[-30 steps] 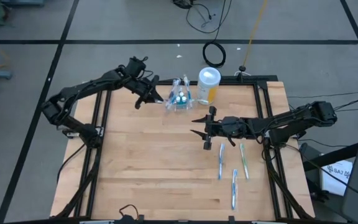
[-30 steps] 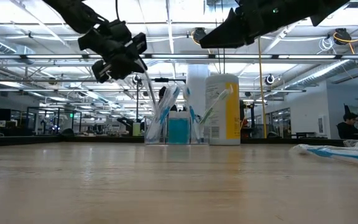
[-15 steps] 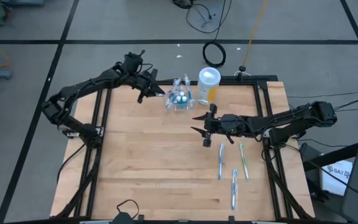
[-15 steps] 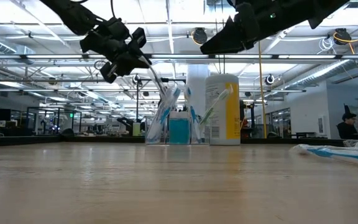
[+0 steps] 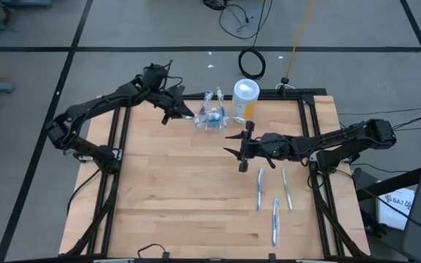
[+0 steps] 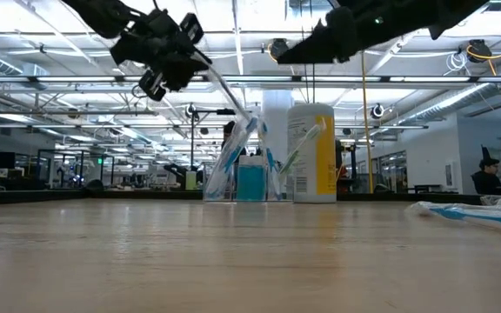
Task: Pick & Place toothbrushing station
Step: Put the purple toothbrush into the transparent organizer
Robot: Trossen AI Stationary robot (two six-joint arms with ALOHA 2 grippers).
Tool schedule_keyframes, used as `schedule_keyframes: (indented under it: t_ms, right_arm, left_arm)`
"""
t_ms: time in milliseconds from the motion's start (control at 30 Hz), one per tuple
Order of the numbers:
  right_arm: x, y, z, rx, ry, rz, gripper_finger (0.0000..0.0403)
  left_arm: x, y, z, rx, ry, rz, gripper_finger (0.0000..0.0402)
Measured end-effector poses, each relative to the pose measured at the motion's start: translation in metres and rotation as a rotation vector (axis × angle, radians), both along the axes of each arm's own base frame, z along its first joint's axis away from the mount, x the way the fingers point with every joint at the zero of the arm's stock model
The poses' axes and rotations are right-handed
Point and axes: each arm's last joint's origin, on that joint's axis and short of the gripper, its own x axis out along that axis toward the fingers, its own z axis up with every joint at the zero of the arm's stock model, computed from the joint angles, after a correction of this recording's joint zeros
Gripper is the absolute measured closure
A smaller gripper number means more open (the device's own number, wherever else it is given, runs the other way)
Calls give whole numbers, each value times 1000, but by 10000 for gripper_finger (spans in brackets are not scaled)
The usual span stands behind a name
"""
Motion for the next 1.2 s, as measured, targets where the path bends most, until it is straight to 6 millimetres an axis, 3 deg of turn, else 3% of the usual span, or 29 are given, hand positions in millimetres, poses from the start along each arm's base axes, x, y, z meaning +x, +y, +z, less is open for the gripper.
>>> schedule_keyframes:
  t_ms: [167, 300, 467, 600, 833, 1000, 1200]
  right_arm:
    - [13, -12, 5, -134, -130, -17, 232]
    - [28, -19, -3, -164, -172, 24, 232]
    - [51, -17, 2, -311, -178, 26, 232]
    - [69, -18, -6, -401, -110, -22, 232]
    - [84, -19, -20, -423, -76, -21, 232]
    - [85, -21, -18, -478, -75, -67, 239]
    - [85, -21, -17, -487, -84, -68, 313]
  left_arm:
    - [-8, -19, 24, 129, -68, -3, 353]
    - [-9, -42, 37, 221, -100, -55, 353]
    - [1, -69, 32, 250, -5, -68, 353]
    - [10, -85, 31, 264, 9, -89, 353]
    - [16, -94, 32, 300, -15, -117, 353]
    - [17, -97, 32, 324, -19, -126, 353]
    - [17, -96, 32, 355, -22, -125, 353]
